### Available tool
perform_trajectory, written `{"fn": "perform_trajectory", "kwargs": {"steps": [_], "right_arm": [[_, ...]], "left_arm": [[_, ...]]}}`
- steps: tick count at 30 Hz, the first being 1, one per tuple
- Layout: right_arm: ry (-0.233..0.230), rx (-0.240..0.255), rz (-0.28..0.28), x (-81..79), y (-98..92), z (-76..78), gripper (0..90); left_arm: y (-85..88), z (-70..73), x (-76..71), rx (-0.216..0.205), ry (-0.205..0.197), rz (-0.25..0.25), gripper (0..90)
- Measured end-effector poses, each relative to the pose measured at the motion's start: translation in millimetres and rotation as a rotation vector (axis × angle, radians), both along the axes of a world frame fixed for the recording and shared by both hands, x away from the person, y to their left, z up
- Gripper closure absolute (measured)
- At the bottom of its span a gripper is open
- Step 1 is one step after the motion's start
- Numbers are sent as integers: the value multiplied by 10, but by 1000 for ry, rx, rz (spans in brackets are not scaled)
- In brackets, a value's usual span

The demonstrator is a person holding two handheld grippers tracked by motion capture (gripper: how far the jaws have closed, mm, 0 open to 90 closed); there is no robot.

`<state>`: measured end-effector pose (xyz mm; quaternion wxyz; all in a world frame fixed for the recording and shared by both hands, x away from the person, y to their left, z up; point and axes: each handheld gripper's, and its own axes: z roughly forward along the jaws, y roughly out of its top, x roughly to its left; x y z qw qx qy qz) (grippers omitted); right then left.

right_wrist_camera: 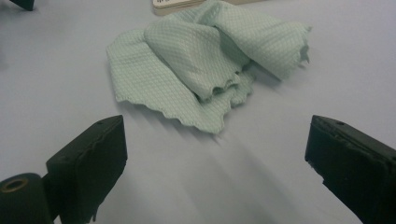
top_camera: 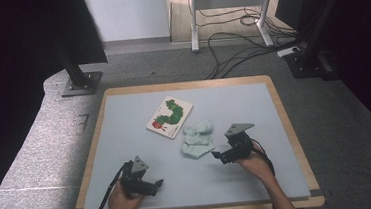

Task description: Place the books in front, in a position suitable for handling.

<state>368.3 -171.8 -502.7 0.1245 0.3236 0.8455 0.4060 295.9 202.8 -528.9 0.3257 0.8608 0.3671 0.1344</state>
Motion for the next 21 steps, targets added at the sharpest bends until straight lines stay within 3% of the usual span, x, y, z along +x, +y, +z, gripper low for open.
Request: {"fn": "perform_trajectory", "kwargs": {"steps": [8, 12, 21], "right_arm": [[-9, 1, 24, 115, 208, 41, 79], [-25, -22, 50, 177, 337, 47, 90], [-10, -53, 104, 295, 599, 10, 126]], "left_arm": [[0, 0, 0, 0, 0, 0, 0], [1, 0, 0, -1, 0, -1, 0], [0, 0, 0, 0, 0, 0, 0]]}}
